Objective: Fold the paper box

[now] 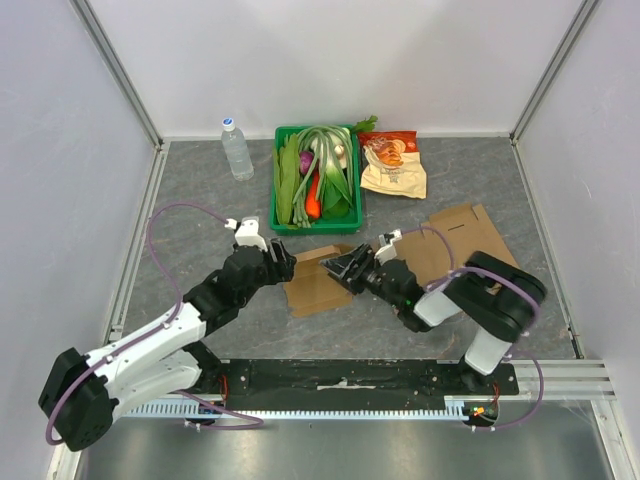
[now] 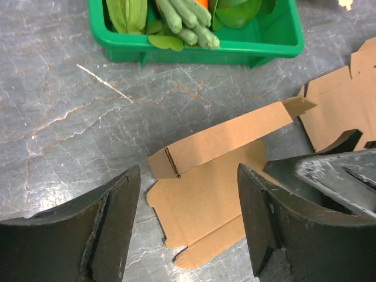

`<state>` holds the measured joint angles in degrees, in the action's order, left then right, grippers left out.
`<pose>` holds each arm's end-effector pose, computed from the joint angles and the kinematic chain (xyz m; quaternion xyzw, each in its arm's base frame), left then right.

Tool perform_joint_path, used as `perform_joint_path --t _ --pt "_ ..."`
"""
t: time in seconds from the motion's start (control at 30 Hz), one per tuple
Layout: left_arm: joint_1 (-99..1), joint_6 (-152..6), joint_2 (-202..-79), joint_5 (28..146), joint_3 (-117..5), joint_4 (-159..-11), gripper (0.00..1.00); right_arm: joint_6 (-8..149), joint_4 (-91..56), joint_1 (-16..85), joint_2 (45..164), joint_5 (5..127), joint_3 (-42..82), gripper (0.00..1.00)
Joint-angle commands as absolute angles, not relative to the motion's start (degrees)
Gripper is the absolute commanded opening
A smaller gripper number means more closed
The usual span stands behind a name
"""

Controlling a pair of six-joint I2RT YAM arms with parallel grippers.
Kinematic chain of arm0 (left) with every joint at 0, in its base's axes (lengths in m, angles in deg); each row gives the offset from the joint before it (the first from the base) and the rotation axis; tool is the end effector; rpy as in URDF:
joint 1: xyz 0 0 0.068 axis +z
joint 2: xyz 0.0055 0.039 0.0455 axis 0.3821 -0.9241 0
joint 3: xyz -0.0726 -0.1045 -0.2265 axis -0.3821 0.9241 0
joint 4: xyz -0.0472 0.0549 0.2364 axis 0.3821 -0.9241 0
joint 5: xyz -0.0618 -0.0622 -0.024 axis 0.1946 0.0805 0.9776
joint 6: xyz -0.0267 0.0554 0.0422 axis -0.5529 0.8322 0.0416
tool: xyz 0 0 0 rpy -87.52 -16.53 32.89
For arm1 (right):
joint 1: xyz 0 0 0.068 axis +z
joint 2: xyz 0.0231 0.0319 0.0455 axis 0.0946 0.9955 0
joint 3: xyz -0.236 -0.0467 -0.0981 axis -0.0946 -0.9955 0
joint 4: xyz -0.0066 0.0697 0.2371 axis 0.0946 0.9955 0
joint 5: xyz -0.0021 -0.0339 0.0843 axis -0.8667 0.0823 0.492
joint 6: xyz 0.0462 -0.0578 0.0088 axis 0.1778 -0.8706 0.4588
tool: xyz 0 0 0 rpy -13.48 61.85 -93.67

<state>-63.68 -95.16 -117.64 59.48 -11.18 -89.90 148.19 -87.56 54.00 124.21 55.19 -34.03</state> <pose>0.1784 -0.1289 0.2045 -0.0287 0.8513 -0.1928 0.4871 0.2029 0.2249 0.1200 0.2538 0.7236 0.5810 0.2728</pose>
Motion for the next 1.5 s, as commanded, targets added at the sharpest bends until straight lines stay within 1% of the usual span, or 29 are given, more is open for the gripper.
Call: perform_joint_path --t 0.0,0.03,0.07,0.1,0.17,0.2,0.27,0.3,0.37,0.4,0.47,0.57,0.63,0.77,0.87,0.93,0.97,1.03,1.17,1.33,1.47 --pt "-63.5 -90.1 -114.8 59.5 -11.8 -91.0 0.73 130.7 -70.5 49.0 111.5 71.9 -34.3 0.77" --pt "-63.4 -90.0 -114.9 59.6 -12.8 -92.1 0.73 124.5 -63.4 48.4 108.9 74.1 -32.7 0.8" --pt "-63.4 -90.1 -115.2 60.1 -13.2 -93.1 0.74 117.5 -43.1 47.7 104.8 75.8 -25.8 0.82" --pt "-63.4 -90.4 -115.9 60.5 -13.7 -93.6 0.73 101.6 -31.2 47.7 103.8 73.7 -21.0 0.83" --pt "-63.4 -91.8 -117.5 59.6 -15.2 -94.8 0.71 90.7 -10.7 47.6 103.6 69.0 -10.5 0.82" --pt "-63.4 -92.3 -118.0 59.5 -15.3 -94.3 0.7 84.8 -7.4 47.4 103.6 64.0 -8.3 0.79" --pt "-63.4 -92.0 -117.6 60.4 -13.6 -91.1 0.63 81.9 -5.5 46.4 102.8 62.2 -5.3 0.77" --pt "-63.5 -92.1 -117.1 60.0 -12.7 -90.6 0.62 81.2 -5.7 45.7 102.8 66.0 -4.4 0.74" --pt "-63.5 -91.9 -115.4 59.9 -10.1 -89.4 0.59 82.2 -6.7 44.9 103.9 67.9 -2.0 0.65" --pt "-63.5 -92.1 -114.9 60.0 -8.7 -88.5 0.58 82.6 -6.6 44.9 105.1 68.4 -0.9 0.55" --pt "-63.6 -91.6 -114.9 60.6 -7.7 -87.5 0.55 83.8 -5.1 45.2 109.0 68.4 2.2 0.5" --pt "-64.3 -92.6 -117.5 57.7 -8.0 -88.7 0.56 85.7 -4.2 46.8 110.6 64.8 3.8 0.52" --pt "-66.7 -93.1 -118.9 54.7 -8.1 -88.7 0.56 86.9 -4.4 47.3 110.3 63.7 3.8 0.54" --pt "-70.2 -95.7 -121.6 48.7 -7.8 -88.1 0.5 90.9 -6.8 47.6 110.6 64.4 3.5 0.54" --pt "-70.8 -95.5 -123.0 47.2 -8.8 -88.5 0.45 91.4 -8.0 47.9 110.8 64.5 3.3 0.55" --pt "-71.2 -95.2 -123.6 46.3 -9.5 -88.0 0.46 91.6 -8.4 47.9 110.9 64.2 3.3 0.56" --pt "-71.2 -94.9 -123.9 46.2 -9.5 -87.6 0.5 92.0 -8.8 47.8 111.0 64.2 3.4 0.57" --pt "-71.2 -95.4 -125.5 45.3 -9.4 -87.2 0.52 93.5 -9.6 47.4 111.0 63.8 3.2 0.58" --pt "-72.6 -96.7 -129.7 43.1 -10.2 -84.4 0.52 98.6 -11.1 47.3 110.6 61.5 2.5 0.59" --pt "-78.0 -98.4 -133.8 32.8 -11.2 -83.7 0.49 104.7 -11.9 47.4 111.3 59.9 2.1 0.58" --pt "-78.9 -99.0 -137.3 28.5 -12.3 -82.3 0.46 105.1 -12.0 47.4 110.5 59.3 2.0 0.57"
